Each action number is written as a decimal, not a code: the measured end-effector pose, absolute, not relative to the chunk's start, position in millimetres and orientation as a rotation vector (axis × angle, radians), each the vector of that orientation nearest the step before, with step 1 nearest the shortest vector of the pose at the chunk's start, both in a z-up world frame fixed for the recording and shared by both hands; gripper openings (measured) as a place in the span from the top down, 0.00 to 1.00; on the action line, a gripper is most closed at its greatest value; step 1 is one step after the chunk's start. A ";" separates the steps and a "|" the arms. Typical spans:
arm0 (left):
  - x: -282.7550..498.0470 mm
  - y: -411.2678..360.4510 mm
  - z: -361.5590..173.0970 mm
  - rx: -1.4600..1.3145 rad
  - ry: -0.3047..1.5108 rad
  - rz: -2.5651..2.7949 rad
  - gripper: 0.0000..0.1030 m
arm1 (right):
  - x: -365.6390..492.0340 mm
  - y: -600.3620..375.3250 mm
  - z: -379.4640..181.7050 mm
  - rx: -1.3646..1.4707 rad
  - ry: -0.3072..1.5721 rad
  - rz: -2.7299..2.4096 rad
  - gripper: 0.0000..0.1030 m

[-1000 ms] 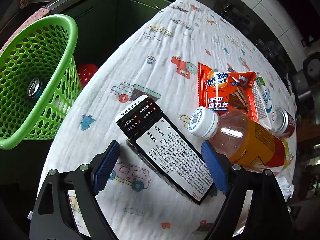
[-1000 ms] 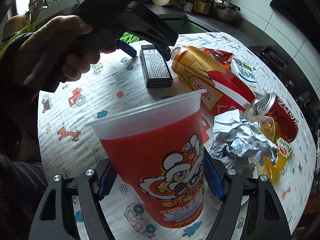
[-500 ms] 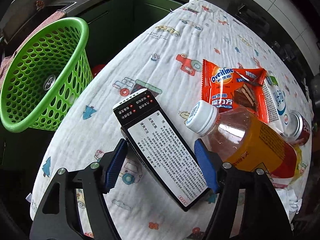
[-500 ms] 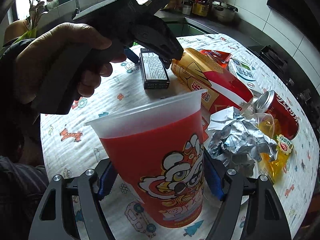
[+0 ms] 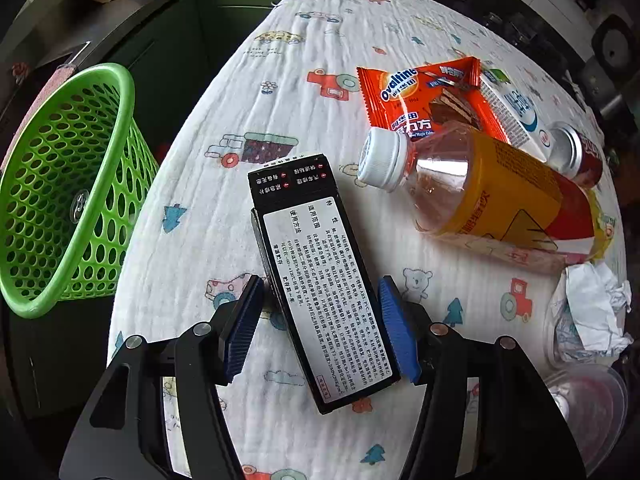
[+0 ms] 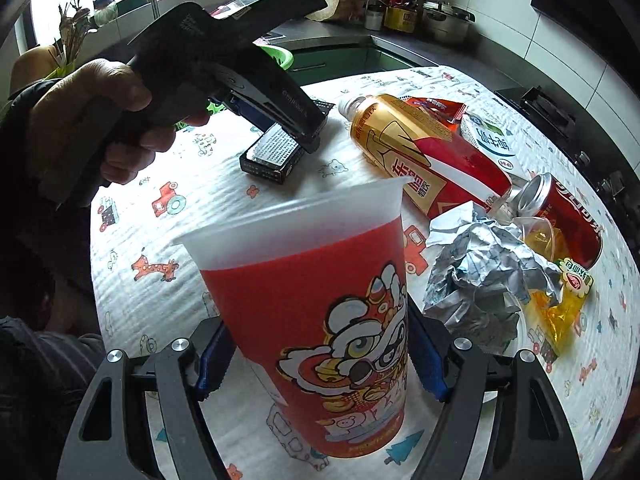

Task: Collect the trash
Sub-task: 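Grasp the black box with the left tool while the right tool holds the red cup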

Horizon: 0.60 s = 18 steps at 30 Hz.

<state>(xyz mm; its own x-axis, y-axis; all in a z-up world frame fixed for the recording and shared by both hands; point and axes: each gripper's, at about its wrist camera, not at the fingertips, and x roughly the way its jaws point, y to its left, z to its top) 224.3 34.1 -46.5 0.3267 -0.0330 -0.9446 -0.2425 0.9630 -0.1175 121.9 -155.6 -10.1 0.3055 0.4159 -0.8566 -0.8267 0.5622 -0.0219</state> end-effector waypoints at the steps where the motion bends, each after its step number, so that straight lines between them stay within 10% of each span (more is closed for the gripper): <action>1: 223.2 32.3 -46.1 -0.243 1.232 0.130 0.44 | 122.4 -154.4 -10.9 -0.514 0.936 0.869 0.30; 18: 172.4 106.6 -17.3 -0.307 1.055 0.041 0.51 | 132.7 -122.5 0.7 -0.326 0.967 0.867 0.31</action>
<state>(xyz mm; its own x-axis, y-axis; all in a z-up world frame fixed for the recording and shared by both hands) 172.4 106.6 -17.3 0.4966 -0.1128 -0.8606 -0.1800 0.9566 -0.2293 132.7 -122.5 0.7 0.2750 0.4948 -0.8243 -0.7654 0.6315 0.1238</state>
